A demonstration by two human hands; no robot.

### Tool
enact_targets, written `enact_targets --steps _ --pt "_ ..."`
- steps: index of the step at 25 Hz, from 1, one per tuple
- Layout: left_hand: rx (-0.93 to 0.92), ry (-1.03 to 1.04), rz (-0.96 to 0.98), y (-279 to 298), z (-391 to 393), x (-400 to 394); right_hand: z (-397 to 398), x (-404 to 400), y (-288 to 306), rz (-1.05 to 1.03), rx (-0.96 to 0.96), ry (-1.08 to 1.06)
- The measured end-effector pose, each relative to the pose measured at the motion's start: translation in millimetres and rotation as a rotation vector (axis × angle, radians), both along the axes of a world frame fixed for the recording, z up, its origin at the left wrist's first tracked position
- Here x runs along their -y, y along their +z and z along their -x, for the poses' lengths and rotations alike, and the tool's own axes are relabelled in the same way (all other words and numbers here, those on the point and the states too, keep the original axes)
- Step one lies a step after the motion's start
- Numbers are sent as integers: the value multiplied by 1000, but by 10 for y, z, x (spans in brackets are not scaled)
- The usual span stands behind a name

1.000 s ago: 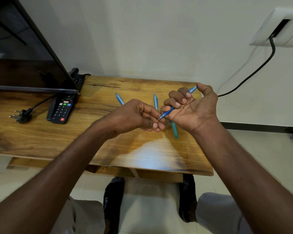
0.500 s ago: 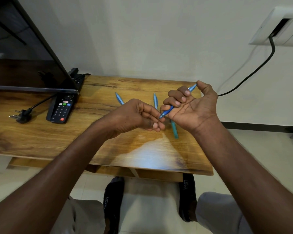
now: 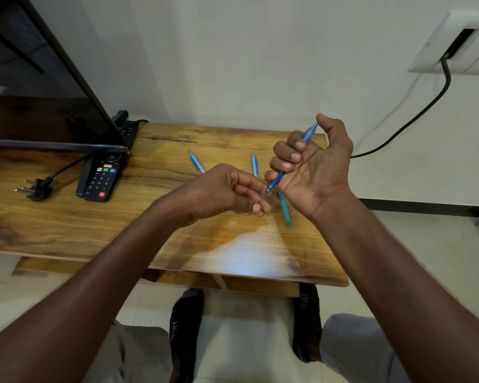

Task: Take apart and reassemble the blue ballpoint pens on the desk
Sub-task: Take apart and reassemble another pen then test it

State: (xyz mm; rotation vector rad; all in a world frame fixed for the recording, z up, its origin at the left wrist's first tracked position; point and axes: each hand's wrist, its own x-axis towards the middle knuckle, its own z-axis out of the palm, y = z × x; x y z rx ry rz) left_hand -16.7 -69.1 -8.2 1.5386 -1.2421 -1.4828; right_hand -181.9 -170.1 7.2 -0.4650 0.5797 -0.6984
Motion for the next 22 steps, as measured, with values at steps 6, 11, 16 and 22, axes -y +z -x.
enact_targets --steps 6,11,16,22 --pt "4 22 2 2 -6 3 -51 -76 80 264 -57 -9" --pt "-1 21 2 -15 -6 8 -50 -70 59 209 20 17" --pt "-5 22 2 -13 -19 4 -17 -32 20 130 68 9" --pt "29 22 6 -12 8 5 -14 -24 23 132 80 45"
